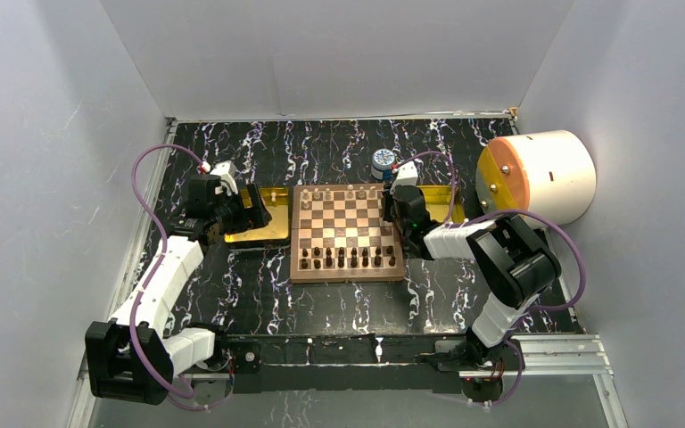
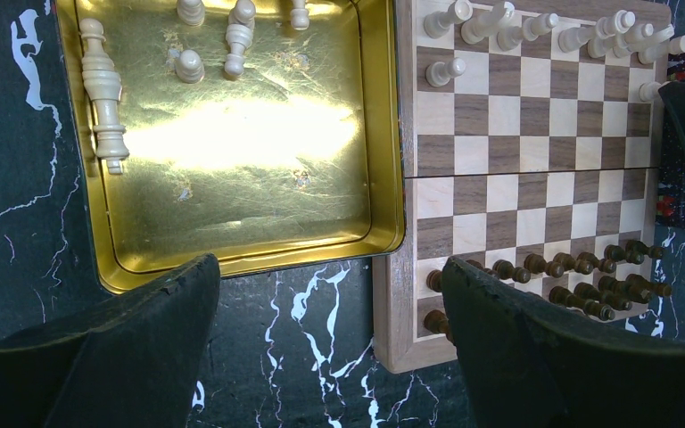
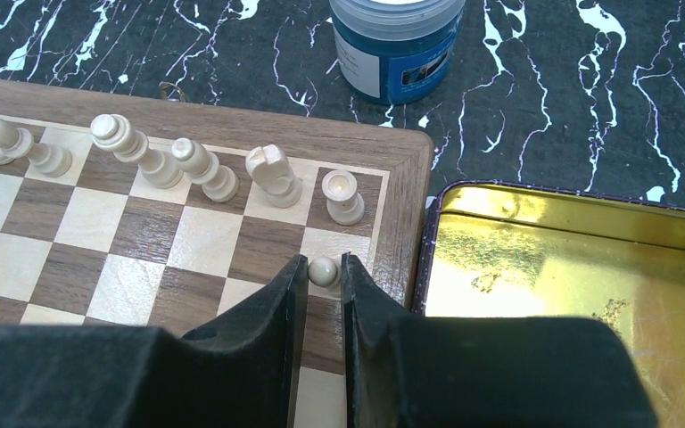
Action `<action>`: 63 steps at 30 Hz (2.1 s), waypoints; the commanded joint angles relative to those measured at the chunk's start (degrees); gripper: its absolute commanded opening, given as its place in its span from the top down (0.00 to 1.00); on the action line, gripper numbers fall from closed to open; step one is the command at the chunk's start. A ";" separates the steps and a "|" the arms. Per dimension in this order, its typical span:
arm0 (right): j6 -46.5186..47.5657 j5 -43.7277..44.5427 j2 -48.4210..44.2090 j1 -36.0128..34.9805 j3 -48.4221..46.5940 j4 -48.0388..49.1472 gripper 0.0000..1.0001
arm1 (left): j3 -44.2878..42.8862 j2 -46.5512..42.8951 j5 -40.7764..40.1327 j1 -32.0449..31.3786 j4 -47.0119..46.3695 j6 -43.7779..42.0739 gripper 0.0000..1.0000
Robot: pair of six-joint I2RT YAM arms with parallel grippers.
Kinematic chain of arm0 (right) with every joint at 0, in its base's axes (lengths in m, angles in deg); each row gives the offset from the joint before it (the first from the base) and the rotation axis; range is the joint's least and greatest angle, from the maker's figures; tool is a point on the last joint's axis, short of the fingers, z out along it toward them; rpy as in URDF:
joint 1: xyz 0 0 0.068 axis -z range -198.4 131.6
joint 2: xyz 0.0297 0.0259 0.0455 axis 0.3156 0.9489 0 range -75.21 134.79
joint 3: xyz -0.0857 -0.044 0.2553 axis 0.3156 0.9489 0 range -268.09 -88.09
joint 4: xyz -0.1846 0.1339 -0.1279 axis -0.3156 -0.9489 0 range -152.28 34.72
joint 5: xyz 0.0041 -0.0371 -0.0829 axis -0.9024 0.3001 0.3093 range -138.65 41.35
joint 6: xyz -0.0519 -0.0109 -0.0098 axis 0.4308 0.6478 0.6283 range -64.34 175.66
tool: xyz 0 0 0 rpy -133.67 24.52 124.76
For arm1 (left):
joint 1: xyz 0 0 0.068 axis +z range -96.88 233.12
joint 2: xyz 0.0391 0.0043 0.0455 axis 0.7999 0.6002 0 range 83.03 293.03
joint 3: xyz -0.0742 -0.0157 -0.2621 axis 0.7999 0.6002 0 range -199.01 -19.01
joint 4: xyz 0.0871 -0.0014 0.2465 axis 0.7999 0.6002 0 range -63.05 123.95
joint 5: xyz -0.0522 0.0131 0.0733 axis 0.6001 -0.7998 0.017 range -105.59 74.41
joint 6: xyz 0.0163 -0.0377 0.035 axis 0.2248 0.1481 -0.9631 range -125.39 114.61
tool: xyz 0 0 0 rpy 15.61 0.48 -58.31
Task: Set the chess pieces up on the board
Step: Place the chess piece on the chessboard.
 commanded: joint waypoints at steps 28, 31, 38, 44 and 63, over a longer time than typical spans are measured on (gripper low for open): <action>-0.17 -0.34 1.86 0.01 -3.01 -0.91 0.76 | 0.16 -0.73 0.83 -0.18 -0.55 -0.86 0.09; -0.24 -0.49 1.66 0.02 -3.16 -1.42 0.75 | 0.17 -0.81 0.74 -0.18 -0.44 -0.87 0.09; -0.09 -0.61 0.22 0.01 -4.63 -3.56 0.64 | -0.04 -0.87 0.49 -0.18 -0.09 -1.32 0.08; -0.15 -1.67 -2.49 -0.07 -5.66 -5.33 0.59 | -0.74 -1.64 -4.57 -0.18 2.15 -1.56 0.07; -0.24 -8.84 -18.31 0.00 -8.56 -18.92 0.31 | -10.44 9.02 -4.78 -0.18 9.38 -2.38 0.21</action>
